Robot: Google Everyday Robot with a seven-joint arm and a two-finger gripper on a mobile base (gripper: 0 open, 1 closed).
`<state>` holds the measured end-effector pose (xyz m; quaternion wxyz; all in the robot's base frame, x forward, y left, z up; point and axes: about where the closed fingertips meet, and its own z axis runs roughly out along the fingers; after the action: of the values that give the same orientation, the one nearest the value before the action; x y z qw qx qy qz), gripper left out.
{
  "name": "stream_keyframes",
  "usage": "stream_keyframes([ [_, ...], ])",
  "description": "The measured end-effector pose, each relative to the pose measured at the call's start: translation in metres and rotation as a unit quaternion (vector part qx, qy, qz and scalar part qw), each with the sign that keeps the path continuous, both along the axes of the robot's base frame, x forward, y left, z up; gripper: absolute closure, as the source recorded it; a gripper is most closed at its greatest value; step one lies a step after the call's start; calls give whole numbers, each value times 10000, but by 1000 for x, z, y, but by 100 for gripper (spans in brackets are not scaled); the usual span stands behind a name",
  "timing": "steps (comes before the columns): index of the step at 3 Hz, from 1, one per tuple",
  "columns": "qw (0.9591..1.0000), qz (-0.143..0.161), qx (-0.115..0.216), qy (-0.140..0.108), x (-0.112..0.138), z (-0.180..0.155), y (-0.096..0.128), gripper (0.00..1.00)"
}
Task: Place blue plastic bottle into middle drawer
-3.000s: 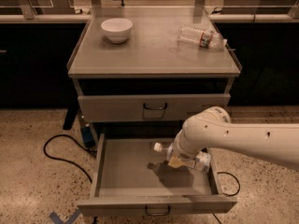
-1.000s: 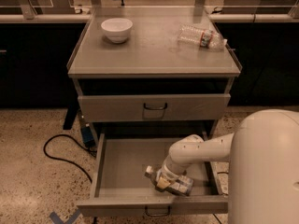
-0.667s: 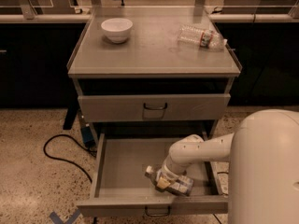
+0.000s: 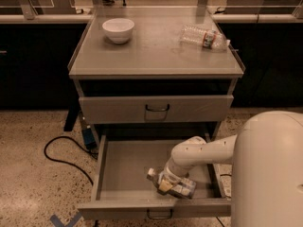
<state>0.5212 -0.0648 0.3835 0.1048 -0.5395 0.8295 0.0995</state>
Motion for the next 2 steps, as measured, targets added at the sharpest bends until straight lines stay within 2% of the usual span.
stream_keyframes([
  [1, 10000, 0, 0, 0, 0, 0, 0, 12],
  [2, 10000, 0, 0, 0, 0, 0, 0, 0],
])
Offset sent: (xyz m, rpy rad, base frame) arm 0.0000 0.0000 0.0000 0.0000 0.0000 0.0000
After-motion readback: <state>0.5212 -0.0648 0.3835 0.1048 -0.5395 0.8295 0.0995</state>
